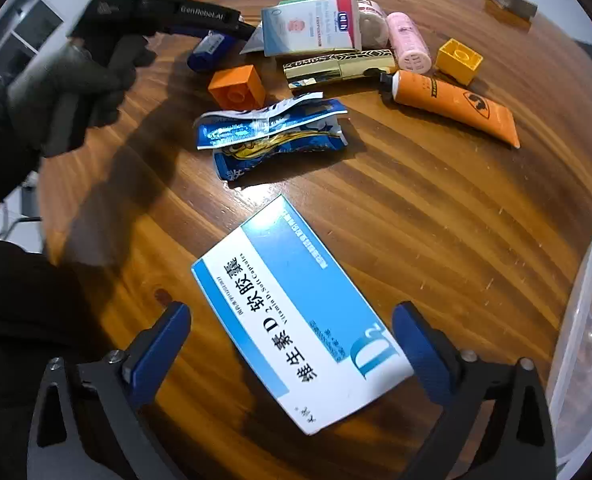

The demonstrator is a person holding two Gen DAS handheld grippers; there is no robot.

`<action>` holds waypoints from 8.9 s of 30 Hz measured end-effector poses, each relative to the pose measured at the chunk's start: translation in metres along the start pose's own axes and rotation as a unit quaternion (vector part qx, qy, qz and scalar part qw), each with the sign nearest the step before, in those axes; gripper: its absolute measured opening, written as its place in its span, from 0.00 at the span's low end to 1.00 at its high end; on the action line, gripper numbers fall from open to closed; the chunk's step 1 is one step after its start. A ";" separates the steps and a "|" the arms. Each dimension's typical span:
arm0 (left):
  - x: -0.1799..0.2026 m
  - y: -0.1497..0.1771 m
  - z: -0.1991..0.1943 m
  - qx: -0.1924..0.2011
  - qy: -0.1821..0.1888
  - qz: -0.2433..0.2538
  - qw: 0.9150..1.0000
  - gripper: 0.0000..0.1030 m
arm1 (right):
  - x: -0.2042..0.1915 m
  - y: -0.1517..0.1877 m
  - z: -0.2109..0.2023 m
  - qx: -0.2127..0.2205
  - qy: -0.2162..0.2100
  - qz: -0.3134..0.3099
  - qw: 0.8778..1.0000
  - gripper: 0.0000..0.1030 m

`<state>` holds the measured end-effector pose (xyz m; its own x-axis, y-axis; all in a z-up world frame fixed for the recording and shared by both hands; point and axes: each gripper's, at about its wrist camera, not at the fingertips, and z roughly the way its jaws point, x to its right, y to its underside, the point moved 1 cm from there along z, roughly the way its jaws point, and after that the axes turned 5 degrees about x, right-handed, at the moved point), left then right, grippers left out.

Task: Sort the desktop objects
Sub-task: 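Grasp the blue KOSE bottle with the left tool while the right tool grasps the vitamin box, then carry the blue bottle with the left tool while the right tool carries the box to the bowl, then open the left tool over the bowl while the right tool releases the box into it, then move both tools back to the pile toward the snack packet and orange brick, then grasp the orange toy brick with the left tool while the right tool grasps the snack packet, then carry the orange brick with the left tool while the right tool carries the packet to the bowl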

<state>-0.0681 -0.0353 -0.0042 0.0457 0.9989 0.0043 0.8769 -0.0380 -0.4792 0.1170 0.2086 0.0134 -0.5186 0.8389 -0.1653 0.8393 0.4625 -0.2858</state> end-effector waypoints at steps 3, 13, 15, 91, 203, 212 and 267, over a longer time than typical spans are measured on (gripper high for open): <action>0.004 0.004 -0.007 0.001 0.003 0.002 1.000 0.41 | -0.012 -0.003 0.009 0.005 0.052 -0.024 0.998 0.88; 0.005 0.033 -0.028 -0.009 0.004 -0.038 0.999 0.34 | -0.020 -0.002 0.004 0.034 0.090 -0.013 0.995 0.76; 0.006 0.038 -0.032 -0.013 0.009 -0.049 0.999 0.34 | -0.014 0.001 -0.003 0.040 0.084 0.002 0.996 0.76; 0.410 0.009 -0.097 -0.026 0.244 0.203 0.948 0.30 | 0.275 0.121 -0.126 0.174 0.187 0.406 0.878 0.71; 0.091 0.070 -0.054 -0.037 0.092 -0.006 0.995 0.60 | 0.050 -0.008 -0.056 0.132 0.059 0.193 0.970 0.78; 0.089 0.070 -0.052 -0.035 0.110 0.006 0.993 0.41 | 0.045 -0.016 -0.044 0.119 0.035 0.198 0.972 0.78; 0.020 0.057 -0.054 -0.034 0.132 -0.004 0.991 0.40 | -0.015 -0.098 0.044 0.066 0.090 0.186 0.976 0.50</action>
<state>0.0083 -0.0192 0.0157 0.1536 0.9581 0.2417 0.9075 -0.0400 -0.4180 0.0354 0.1385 0.0027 -0.1353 0.9841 -0.1149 0.9292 0.0858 -0.3595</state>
